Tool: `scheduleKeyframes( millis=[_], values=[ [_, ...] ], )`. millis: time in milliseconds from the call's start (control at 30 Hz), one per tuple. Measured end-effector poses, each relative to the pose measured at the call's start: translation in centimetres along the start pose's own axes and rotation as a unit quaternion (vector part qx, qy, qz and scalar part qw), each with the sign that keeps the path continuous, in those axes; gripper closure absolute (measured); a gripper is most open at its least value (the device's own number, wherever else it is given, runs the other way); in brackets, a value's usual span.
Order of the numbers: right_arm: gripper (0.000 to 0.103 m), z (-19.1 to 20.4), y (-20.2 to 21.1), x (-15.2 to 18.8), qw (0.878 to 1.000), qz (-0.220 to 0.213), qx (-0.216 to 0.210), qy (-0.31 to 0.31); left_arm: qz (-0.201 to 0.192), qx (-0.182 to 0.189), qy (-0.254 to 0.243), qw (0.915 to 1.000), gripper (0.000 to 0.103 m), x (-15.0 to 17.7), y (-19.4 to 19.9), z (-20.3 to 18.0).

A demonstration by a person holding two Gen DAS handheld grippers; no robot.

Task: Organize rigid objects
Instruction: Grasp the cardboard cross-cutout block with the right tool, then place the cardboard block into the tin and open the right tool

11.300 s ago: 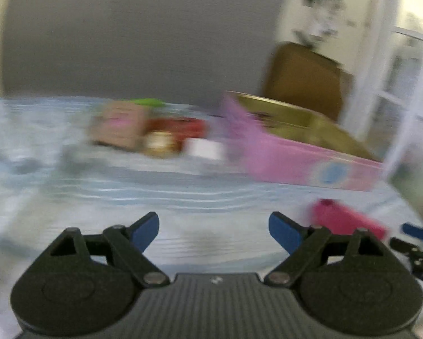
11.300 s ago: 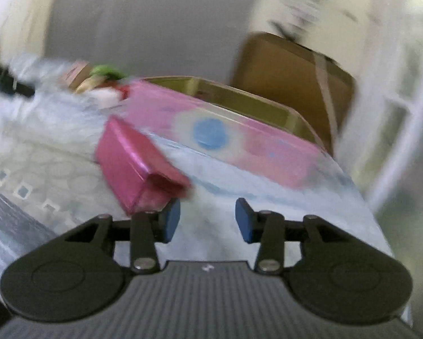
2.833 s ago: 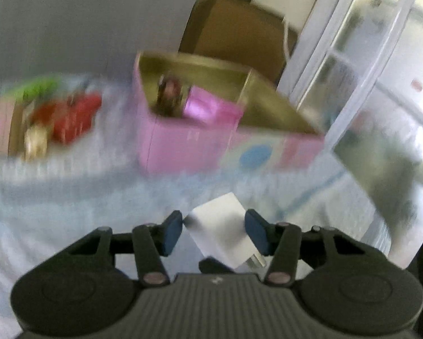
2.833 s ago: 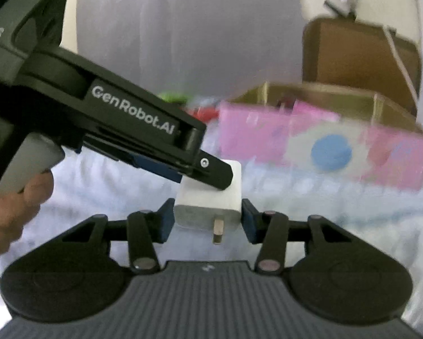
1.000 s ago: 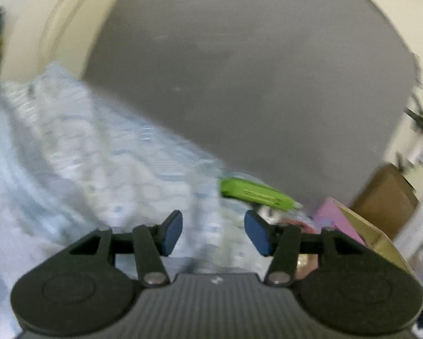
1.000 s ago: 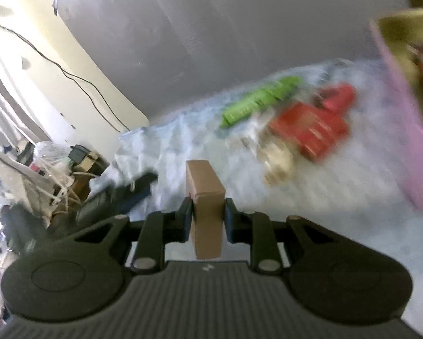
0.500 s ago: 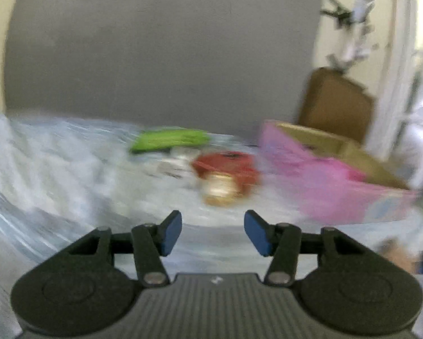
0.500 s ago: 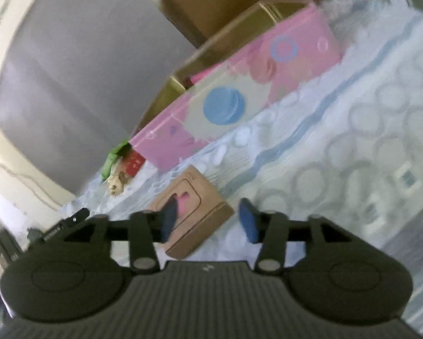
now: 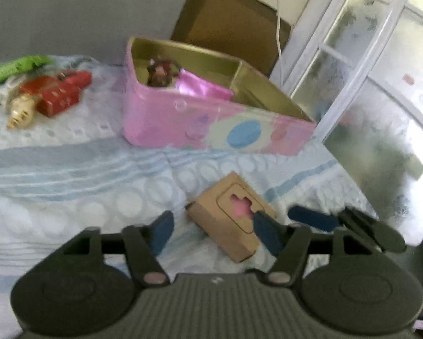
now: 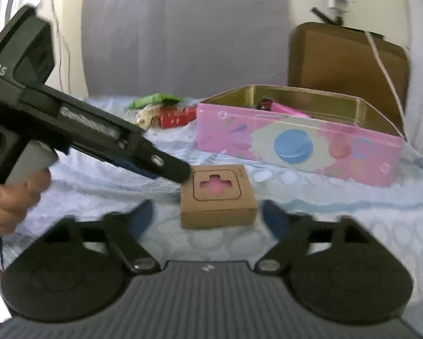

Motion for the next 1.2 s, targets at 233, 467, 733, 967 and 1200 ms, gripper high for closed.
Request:
scheduleKeyframes(
  millis=[233, 467, 733, 967, 1200],
  values=[
    [0.035, -2.1, -3.9, -0.6, 0.998, 0.046, 0.017, -0.046, -0.001, -0.011, -0.031, 0.9995, 0.05, -0.7, -2.4, -1.8],
    [0.035, -3.0, 0.8, -3.8, 0.996, -0.034, 0.058, -0.055, -0.076, -0.007, -0.08, 0.9939, 0.053, -4.5, 1.9, -5.6],
    [0.035, -6.8, -0.2, -11.3, 0.99, -0.088, 0.107, -0.038, -0.108, -0.02, -0.066, 0.9918, 0.053, -14.0, 0.7, -6.6],
    [0.034, -11.9, -6.1, -12.5, 0.99, -0.06, 0.101, -0.079, -0.069, -0.035, -0.044, 0.9961, 0.051, -18.4, -5.8, -4.6],
    [0.025, -15.1, -8.2, -11.0, 0.982, -0.043, 0.157, -0.095, -0.059, -0.077, -0.021, 0.9951, 0.036, -18.6, -8.6, -1.9]
  ],
)
Point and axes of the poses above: each gripper's, at about its wrist camera, not at the fingertips, and y roughly against the way its jaws point, z to its left, x to its underside, the point moved 10 cm from there along -y, roughly the way its jaws point, and after that the axes turned 10 degrees about z, right-handed, at the moved point
